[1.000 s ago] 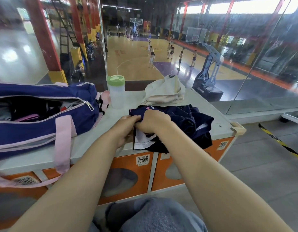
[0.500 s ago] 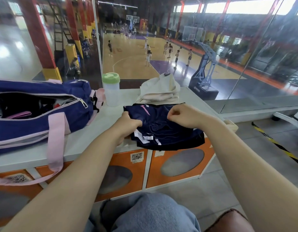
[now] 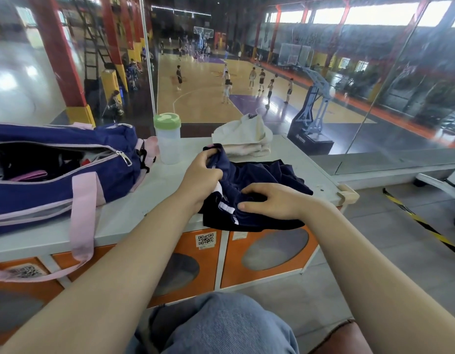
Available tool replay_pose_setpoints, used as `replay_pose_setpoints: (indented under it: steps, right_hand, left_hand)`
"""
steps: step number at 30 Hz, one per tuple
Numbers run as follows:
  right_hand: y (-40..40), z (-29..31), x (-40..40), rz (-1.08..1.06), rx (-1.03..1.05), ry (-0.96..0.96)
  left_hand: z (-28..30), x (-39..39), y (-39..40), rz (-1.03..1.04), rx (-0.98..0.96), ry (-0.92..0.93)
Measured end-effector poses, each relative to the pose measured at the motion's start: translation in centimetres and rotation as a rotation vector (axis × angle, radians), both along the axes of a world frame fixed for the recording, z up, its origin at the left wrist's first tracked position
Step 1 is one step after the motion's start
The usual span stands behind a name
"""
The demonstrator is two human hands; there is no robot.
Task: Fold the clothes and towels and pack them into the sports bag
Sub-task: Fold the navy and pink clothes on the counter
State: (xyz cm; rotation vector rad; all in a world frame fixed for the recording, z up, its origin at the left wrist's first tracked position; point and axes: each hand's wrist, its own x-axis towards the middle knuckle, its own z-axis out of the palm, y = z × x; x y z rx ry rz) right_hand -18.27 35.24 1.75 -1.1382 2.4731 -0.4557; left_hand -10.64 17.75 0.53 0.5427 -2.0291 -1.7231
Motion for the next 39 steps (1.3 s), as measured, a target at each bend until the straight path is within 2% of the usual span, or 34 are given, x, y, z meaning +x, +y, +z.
replay_pose_setpoints:
  steps: [5, 9, 12, 14, 16, 18, 21, 25, 28, 30, 33, 36, 37, 39]
  right_hand:
    - [0.5, -0.6, 0.4, 0.001, -0.047, -0.054]
    - [0.5, -1.9, 0.3, -0.059, -0.281, -0.063]
    - [0.2, -2.4, 0.1, -0.107, -0.349, -0.014]
    - [0.0, -2.4, 0.0, -0.133, -0.339, 0.131]
    - [-0.1, -2.3, -0.2, -0.212, -0.299, 0.376]
    - [0.1, -2.1, -0.4, -0.366, -0.271, 0.461]
    - [0.8, -2.4, -0.8, -0.469, -0.308, 0.243]
    - [2.5, -2.0, -1.5, -0.329, -0.351, -0.125]
    - [4.0, -1.8, -2.6, -0.418, -0.562, -0.493]
    - [4.0, -2.0, -2.9, -0.493, -0.675, -0.595]
    - [3.2, -2.5, -3.8, -0.576, -0.653, -0.471]
    - [3.4, -2.9, -5.0, -0.629, -0.572, -0.06]
    - [3.6, -3.0, -5.3, -0.609, -0.517, 0.04]
    - [3.8, -3.8, -5.7, -0.477, -0.368, 0.094]
  left_hand:
    - [1.2, -1.1, 0.8, -0.076, 0.059, -0.008]
    - [2.3, -2.4, 2.0, -0.144, -0.009, -0.015]
    - [2.7, -3.0, 2.7, -0.195, -0.065, -0.025]
    - [2.9, -3.2, 3.1, -0.243, -0.121, -0.024]
    - [2.8, -3.3, 3.5, -0.309, -0.208, -0.018]
    - [2.5, -3.5, 3.9, -0.38, -0.349, -0.046]
    - [1.6, -4.1, 4.5, -0.485, -0.51, -0.118]
    - [0.9, -4.4, 5.8, -0.634, -0.543, -0.232]
    - [-0.6, -4.1, 6.7, -0.667, -0.677, -0.286]
    - [-1.7, -4.0, 7.2, -0.66, -0.822, -0.313]
    - [-2.4, -4.0, 7.6, -0.631, -1.018, -0.303]
    - [-2.6, -4.3, 7.4, -0.653, -1.231, -0.334]
    - [-2.8, -4.5, 7.3, -0.659, -1.278, -0.34]
    - [-3.0, -4.6, 7.0, -0.643, -1.309, -0.303]
